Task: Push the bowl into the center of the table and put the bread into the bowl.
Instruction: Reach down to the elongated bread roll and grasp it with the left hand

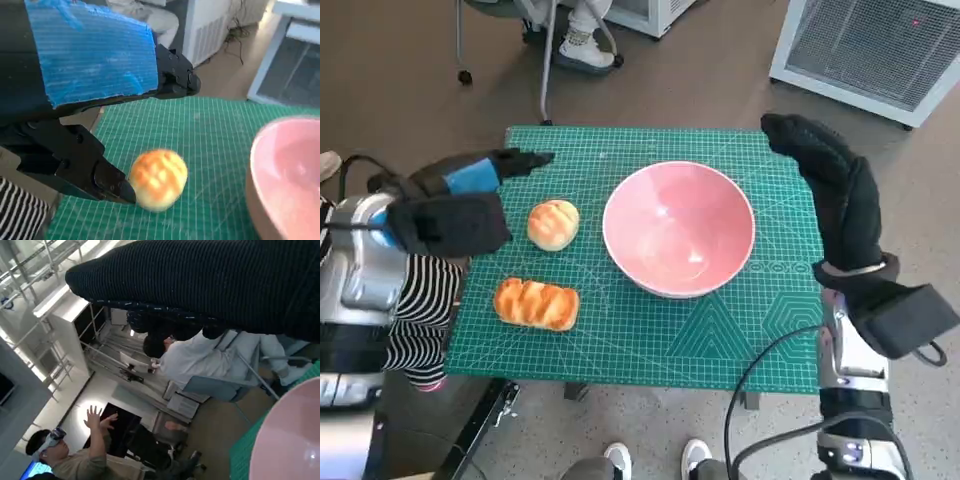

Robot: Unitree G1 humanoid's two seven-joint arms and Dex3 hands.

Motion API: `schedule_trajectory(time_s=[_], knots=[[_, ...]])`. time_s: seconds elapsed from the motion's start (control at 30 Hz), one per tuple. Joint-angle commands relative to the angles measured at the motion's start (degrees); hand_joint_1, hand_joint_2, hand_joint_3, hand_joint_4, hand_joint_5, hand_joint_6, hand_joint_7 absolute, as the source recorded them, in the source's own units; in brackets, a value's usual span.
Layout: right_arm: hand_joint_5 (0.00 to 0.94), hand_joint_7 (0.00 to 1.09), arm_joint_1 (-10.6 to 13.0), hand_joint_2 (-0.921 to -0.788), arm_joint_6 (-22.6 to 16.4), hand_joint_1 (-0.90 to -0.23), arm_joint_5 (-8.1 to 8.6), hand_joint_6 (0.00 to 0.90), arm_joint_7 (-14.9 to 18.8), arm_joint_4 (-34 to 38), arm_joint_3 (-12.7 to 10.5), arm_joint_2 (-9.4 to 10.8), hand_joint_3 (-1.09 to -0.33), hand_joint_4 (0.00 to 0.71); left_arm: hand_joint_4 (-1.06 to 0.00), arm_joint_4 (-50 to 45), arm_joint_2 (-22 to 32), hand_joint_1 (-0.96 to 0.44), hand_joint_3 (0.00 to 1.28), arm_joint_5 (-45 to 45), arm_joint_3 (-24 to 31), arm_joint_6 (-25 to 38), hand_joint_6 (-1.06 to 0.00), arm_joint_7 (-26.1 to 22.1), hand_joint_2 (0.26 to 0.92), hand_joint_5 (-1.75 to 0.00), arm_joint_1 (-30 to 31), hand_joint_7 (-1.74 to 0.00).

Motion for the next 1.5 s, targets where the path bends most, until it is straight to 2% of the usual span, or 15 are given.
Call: schedule_trajectory(time_s=[0.03,0.27,0.47,0.77,1.03,1.17,1.33,1.5], knots=[[0.006,0.59,1.94,-0.921,1.04,-0.803,0.98,0.044,0.12,-0.33,-0.08,0.24,-0.713,0.220,-0.09,-8.03,2.85,0.03,0.01,-2.42,0.09,4.18,-0.32,-6.77,0.731,0.00,4.54,-0.01],[0.004,0.59,1.93,-0.921,1.46,-0.782,1.25,0.044,0.35,-0.14,0.05,0.37,-0.718,0.219,-0.09,-16.18,4.73,0.00,0.01,-0.99,-1.48,9.18,-0.34,-12.17,0.726,0.00,9.76,-0.01],[0.001,0.59,1.52,-0.921,1.97,-0.772,1.63,0.039,0.57,0.27,0.16,0.31,-0.730,0.212,-0.10,-18.12,4.72,-0.05,0.01,2.03,-4.16,10.24,-0.34,-12.08,0.728,0.00,12.78,-0.01],[0.000,0.58,1.47,-0.921,2.80,-0.774,1.76,0.025,0.42,-0.27,0.65,0.30,-0.732,0.204,-0.11,-14.04,2.89,-0.05,0.01,4.34,-7.24,8.46,-0.34,-9.66,0.726,0.00,14.30,-0.01],[0.000,0.58,1.86,-0.921,3.16,-0.778,2.17,0.011,1.05,-0.71,1.00,0.27,-0.733,0.191,-0.13,-5.29,0.77,-0.05,0.01,3.45,-8.78,0.15,-0.34,-5.64,0.723,-0.01,14.11,0.00],[0.000,0.58,2.01,-0.921,3.33,-0.778,2.39,0.008,1.43,-0.92,0.98,0.21,-0.733,0.184,-0.14,-0.66,-0.45,-0.05,0.01,4.93,-9.73,-3.13,-0.34,-1.90,0.720,-0.01,13.74,0.00],[0.000,0.58,2.18,-0.921,3.51,-0.777,2.47,0.005,1.68,-1.17,0.87,0.21,-0.734,0.178,-0.14,3.18,-1.76,-0.05,0.00,7.16,-10.91,-4.62,-0.34,2.56,0.718,-0.01,13.79,0.00],[0.000,0.59,2.59,-0.921,3.04,-0.770,2.54,0.003,2.01,-0.93,0.84,0.34,-0.737,0.176,-0.15,5.64,-3.82,-0.07,0.00,10.82,-12.47,-4.64,-0.33,8.99,0.720,-0.01,14.65,0.00]])
